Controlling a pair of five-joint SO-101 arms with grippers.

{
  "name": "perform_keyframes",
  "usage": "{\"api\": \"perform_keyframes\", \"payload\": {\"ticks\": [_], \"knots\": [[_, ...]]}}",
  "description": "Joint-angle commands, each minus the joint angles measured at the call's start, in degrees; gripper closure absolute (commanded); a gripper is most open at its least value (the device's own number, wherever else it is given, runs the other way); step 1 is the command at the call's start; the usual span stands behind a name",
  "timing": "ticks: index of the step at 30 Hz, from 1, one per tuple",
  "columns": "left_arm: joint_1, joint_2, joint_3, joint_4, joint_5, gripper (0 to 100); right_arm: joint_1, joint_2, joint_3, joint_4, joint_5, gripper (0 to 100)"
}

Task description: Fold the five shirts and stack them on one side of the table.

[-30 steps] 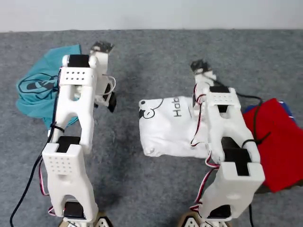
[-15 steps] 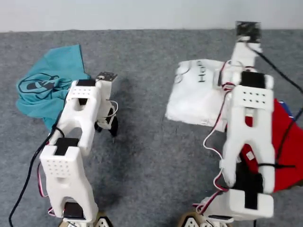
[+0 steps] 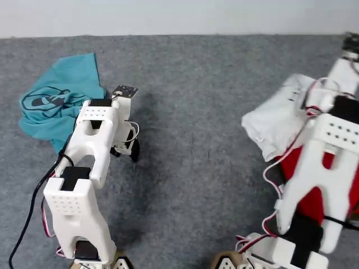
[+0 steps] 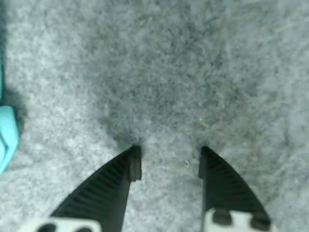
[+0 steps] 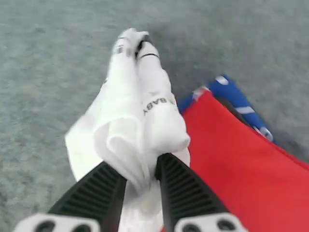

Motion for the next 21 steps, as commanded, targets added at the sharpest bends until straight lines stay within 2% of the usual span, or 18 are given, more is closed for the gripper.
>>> {"api": "perform_keyframes", "payload": {"ticks": [1, 8, 13, 15, 21], "knots": [[-0.18, 0.09, 1.19, -1.41, 0.18, 81, 6.11, -3.47, -2.64, 1.27, 0.44, 98.8], [-0.18, 0.09, 1.19, -1.41, 0.18, 81, 15.96, -3.47, -2.73, 2.59, 2.9, 98.8], [-0.18, 0.09, 1.19, -1.41, 0.18, 81, 17.1, -3.56, -2.81, 8.22, 2.64, 98.8], [-0.18, 0.09, 1.19, -1.41, 0.18, 81, 16.13, -3.65, -2.99, 8.31, 2.46, 98.8], [-0.09, 0.09, 1.19, -1.41, 0.18, 81, 5.76, -3.03, -5.19, -0.22, 2.46, 98.8]]}}
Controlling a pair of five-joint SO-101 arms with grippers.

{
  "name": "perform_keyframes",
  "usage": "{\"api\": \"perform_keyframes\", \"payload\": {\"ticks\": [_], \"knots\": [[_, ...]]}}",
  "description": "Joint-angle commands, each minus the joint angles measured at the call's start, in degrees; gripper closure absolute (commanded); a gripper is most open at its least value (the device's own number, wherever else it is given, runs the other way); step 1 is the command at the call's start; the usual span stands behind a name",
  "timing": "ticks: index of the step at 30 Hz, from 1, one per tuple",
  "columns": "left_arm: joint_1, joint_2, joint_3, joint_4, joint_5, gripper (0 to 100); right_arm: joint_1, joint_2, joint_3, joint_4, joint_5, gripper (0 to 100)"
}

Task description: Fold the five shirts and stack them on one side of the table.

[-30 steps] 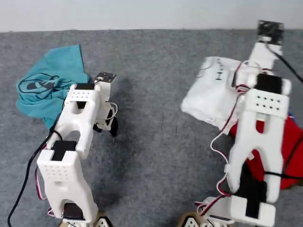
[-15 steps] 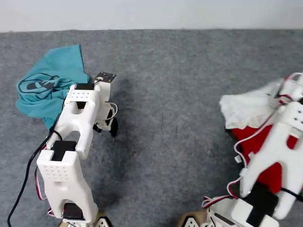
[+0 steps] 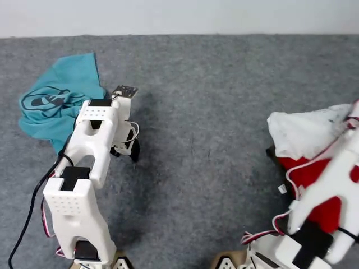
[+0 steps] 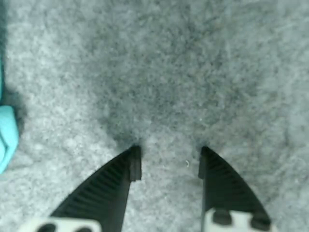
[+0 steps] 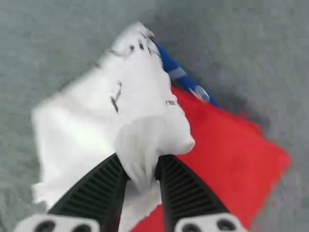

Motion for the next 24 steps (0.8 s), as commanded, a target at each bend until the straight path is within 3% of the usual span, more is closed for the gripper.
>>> {"api": "perform_keyframes", "payload": {"ticks": [1, 12, 24], "knots": [[-0.09, 0.09, 1.01, -1.41, 0.18, 81, -6.64, -3.03, -2.9, -6.02, 0.26, 98.8], [-0.09, 0.09, 1.1, -1.41, 0.18, 81, -22.11, -3.82, -18.46, 0.4, 0.79, 98.8], [-0.09, 0.18, 1.1, -1.41, 0.18, 81, -15.34, -3.91, -39.21, 25.19, 0.79, 98.8]]}}
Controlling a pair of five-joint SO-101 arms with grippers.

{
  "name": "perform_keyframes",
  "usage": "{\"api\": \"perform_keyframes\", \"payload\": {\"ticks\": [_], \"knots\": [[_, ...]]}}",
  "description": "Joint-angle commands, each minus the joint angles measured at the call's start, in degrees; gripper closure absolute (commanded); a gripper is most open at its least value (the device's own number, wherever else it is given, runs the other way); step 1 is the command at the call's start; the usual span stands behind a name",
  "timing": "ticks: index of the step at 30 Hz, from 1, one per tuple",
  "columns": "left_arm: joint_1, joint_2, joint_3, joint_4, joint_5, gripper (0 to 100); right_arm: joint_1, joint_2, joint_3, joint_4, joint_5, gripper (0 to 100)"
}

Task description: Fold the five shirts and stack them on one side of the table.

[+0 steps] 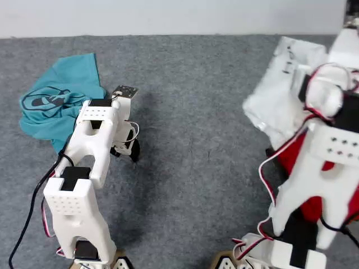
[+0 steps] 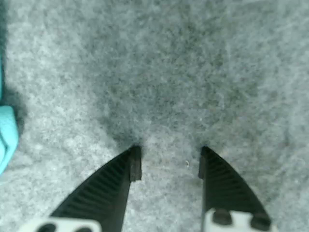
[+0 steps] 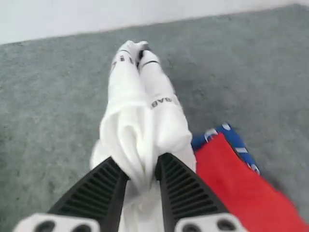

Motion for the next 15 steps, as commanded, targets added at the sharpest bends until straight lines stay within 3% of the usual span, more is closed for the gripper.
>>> {"api": "perform_keyframes", "payload": {"ticks": [1, 6, 15], "knots": [[-0.09, 0.18, 1.1, -1.41, 0.18, 81, 4.44, -3.91, -4.75, 5.05, 0.44, 98.8], [-0.09, 0.18, 1.1, -1.41, 0.18, 81, 9.54, -5.85, -4.57, 5.14, 0.44, 98.8], [-0.09, 0.18, 1.1, -1.41, 0.18, 81, 9.8, -18.51, 8.97, 5.05, 3.34, 98.8]]}}
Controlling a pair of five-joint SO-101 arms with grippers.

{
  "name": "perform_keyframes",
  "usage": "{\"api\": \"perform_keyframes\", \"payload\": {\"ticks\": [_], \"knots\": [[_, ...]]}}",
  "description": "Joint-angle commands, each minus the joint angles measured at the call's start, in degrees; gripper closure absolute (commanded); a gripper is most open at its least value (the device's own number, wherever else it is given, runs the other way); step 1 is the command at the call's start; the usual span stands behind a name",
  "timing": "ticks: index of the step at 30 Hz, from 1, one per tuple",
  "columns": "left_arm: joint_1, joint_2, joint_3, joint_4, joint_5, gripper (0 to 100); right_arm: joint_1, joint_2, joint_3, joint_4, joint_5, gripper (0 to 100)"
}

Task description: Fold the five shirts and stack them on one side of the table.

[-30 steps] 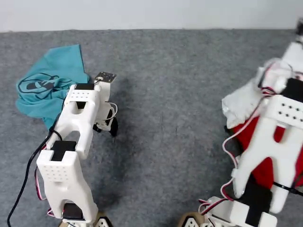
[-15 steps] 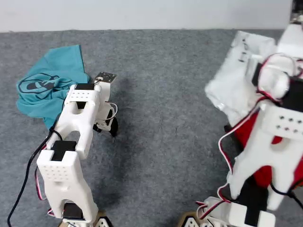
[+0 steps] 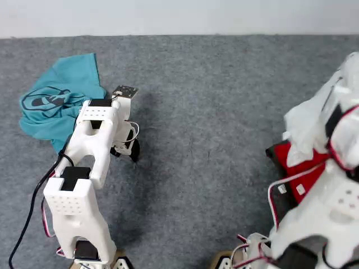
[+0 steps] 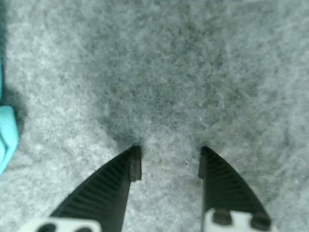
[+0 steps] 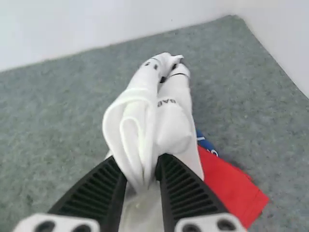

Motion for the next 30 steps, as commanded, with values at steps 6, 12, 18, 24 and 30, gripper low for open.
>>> {"api": "perform_keyframes", "payload": {"ticks": [6, 12, 18, 24, 30], "knots": [[-0.09, 0.18, 1.1, -1.41, 0.18, 81, 0.92, -9.71, 18.55, 0.92, 5.19, 98.8], [-0.09, 0.18, 1.1, -1.41, 0.18, 81, 6.2, -11.21, 31.12, -9.8, 11.08, 98.8], [-0.09, 0.18, 1.1, -1.41, 0.18, 81, 18.51, -11.47, 40.09, -16.92, 16.62, 98.8], [-0.09, 0.18, 1.1, -1.41, 0.18, 81, 26.15, -11.12, 47.56, -22.9, 20.22, 98.8], [-0.09, 0.18, 1.19, -1.32, 0.26, 81, 28.0, -11.12, 63.38, -41.71, 21.54, 98.8]]}}
